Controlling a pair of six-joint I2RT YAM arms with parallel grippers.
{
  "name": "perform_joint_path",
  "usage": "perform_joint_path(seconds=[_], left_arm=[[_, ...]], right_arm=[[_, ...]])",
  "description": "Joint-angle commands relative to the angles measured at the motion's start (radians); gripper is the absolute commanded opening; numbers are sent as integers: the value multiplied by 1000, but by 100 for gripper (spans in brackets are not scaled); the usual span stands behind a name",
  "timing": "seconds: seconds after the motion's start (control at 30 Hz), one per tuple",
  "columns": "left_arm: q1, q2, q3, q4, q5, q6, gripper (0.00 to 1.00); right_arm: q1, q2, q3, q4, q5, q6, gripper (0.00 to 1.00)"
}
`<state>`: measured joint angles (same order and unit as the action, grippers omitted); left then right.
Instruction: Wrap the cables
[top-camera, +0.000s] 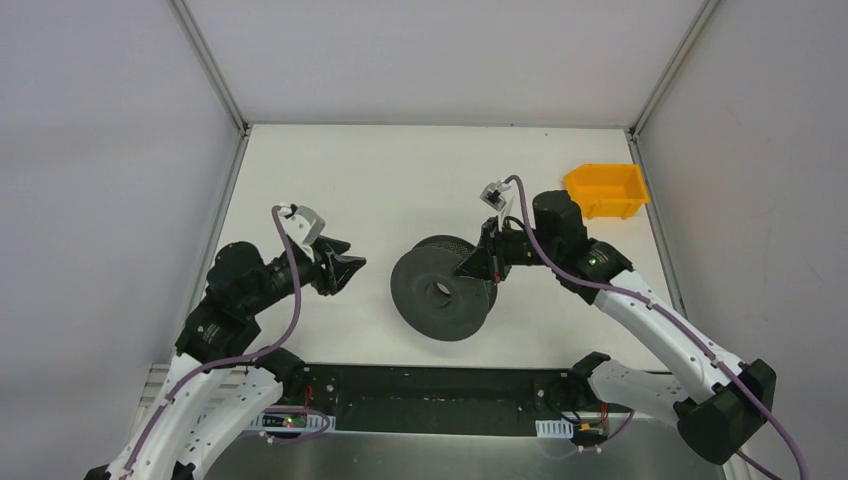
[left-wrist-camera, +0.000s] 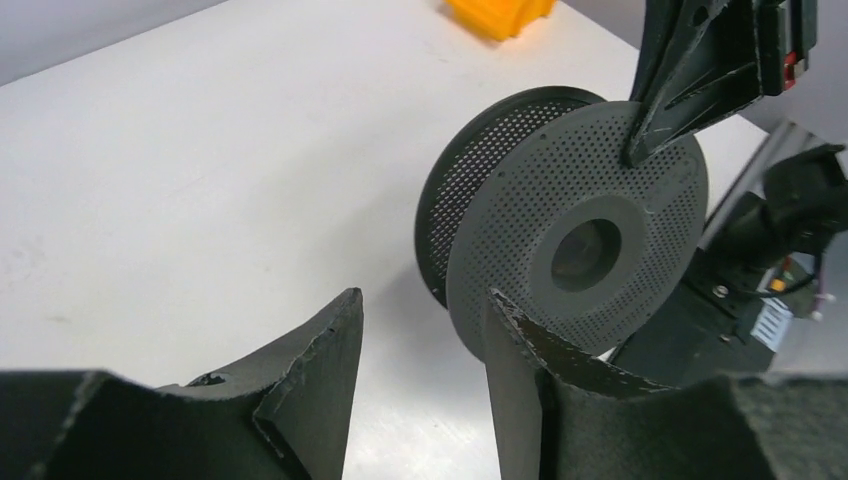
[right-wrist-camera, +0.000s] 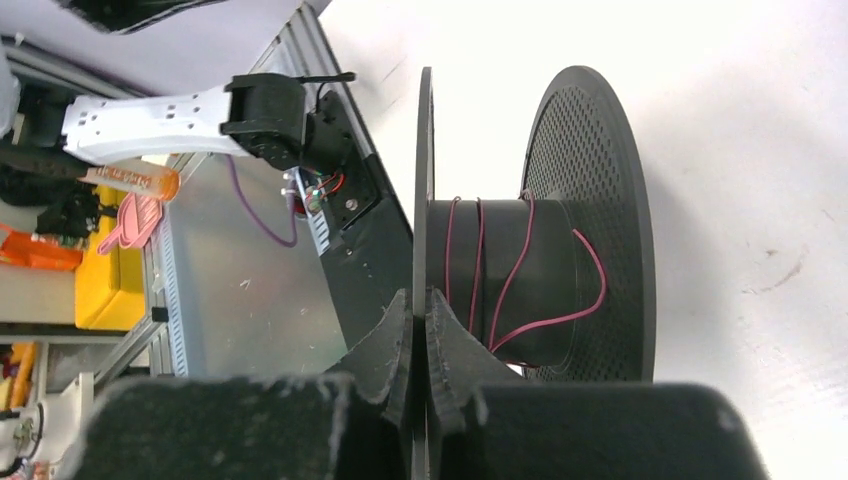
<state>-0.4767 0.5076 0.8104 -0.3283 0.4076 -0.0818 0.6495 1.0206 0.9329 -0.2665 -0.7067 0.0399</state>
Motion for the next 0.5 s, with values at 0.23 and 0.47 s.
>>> perform_joint_path(seconds=[0.23, 0.47], left_arm=[[1, -114, -92, -87, -236, 57, 48], [1, -159, -185, -121, -304, 70, 48]], right_arm=[[-129, 146, -27, 232, -88, 114, 0], [-209, 310, -7, 363, -184, 191, 0]])
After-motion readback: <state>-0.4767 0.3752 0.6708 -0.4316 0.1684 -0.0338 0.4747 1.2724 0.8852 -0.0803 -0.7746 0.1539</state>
